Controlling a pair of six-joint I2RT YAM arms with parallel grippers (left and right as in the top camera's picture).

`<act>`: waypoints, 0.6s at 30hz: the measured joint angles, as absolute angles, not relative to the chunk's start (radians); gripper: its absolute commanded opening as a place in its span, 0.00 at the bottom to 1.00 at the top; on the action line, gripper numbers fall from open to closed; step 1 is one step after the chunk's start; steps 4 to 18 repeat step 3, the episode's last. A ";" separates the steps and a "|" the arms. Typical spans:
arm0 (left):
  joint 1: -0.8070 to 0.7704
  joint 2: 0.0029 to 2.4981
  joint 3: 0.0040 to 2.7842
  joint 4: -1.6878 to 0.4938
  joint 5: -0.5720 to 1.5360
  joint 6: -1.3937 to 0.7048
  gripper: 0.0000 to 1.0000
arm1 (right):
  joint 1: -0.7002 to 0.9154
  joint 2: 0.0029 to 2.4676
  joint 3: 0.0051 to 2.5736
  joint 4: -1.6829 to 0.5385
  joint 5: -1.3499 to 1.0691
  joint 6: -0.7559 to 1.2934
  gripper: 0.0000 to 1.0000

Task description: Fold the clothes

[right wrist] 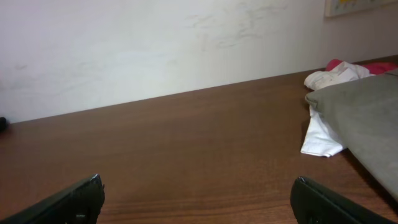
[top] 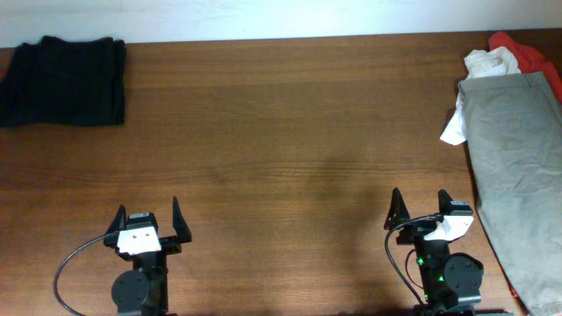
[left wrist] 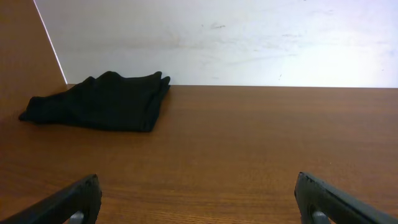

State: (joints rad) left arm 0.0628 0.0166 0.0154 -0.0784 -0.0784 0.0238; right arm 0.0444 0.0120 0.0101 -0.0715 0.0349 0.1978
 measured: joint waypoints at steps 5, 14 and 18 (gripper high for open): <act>0.063 0.017 0.015 -0.078 -0.078 0.024 0.99 | 0.044 0.012 0.010 -0.072 0.035 0.198 0.99; 0.063 0.017 0.015 -0.078 -0.078 0.024 0.99 | 0.044 0.012 0.010 -0.072 0.035 0.198 0.99; 0.063 0.017 0.015 -0.078 -0.078 0.024 0.99 | 0.044 0.012 0.010 -0.072 0.035 0.198 0.99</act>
